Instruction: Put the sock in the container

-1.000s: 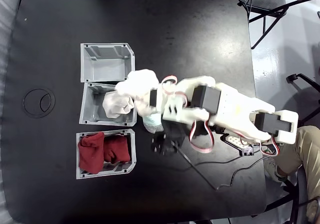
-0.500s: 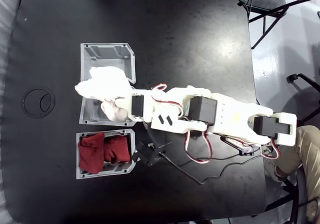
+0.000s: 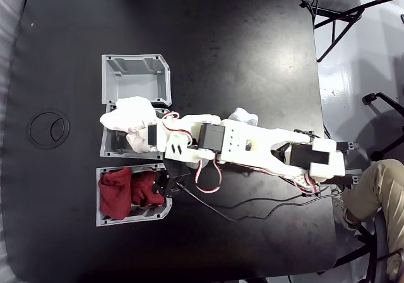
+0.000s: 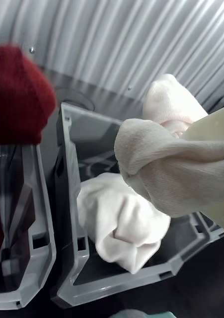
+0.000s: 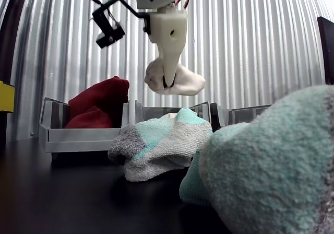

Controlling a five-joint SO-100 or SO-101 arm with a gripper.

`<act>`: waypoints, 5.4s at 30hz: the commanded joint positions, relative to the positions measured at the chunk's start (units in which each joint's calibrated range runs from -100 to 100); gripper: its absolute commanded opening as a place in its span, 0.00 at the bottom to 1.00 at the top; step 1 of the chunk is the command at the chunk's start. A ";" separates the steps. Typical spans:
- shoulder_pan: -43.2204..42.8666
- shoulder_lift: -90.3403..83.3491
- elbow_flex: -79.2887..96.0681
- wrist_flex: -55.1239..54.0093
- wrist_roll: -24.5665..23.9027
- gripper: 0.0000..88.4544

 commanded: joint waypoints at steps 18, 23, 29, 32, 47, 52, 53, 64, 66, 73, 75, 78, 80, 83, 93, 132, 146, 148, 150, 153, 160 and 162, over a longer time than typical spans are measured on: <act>2.53 1.56 -4.54 6.24 -0.22 0.38; 2.37 1.23 -4.54 8.12 -0.22 0.44; 0.95 -4.71 -4.45 8.54 -0.22 0.44; -0.47 -8.39 -4.00 8.54 -0.22 0.43; -6.84 -14.25 -3.73 33.99 -0.22 0.43; -6.92 -14.50 -3.73 40.65 -0.27 0.18; -6.76 -14.50 -3.73 41.16 -0.27 0.10; -6.84 -24.62 -3.55 44.24 -0.27 0.01; -6.84 -29.05 -3.55 44.24 -0.27 0.01; -6.68 -43.02 -3.37 44.24 -0.27 0.01; -6.76 -46.12 -3.01 44.24 -0.27 0.01; -6.76 -51.38 1.50 44.15 -0.22 0.01; -6.76 -55.15 7.27 44.15 0.01 0.01; -6.76 -60.42 18.27 43.73 0.13 0.01; -6.37 -73.55 50.20 26.31 0.18 0.01; -6.45 -85.18 110.52 -33.39 -0.04 0.02; -6.29 -85.26 115.03 -33.39 0.18 0.02; -6.29 -85.26 115.12 -33.39 0.18 0.02; -6.29 -85.26 115.12 -33.39 0.18 0.02; -6.29 -85.26 115.12 -33.39 0.18 0.02; -6.29 -85.26 115.12 -33.39 0.18 0.02; -6.29 -85.26 115.12 -33.39 0.18 0.02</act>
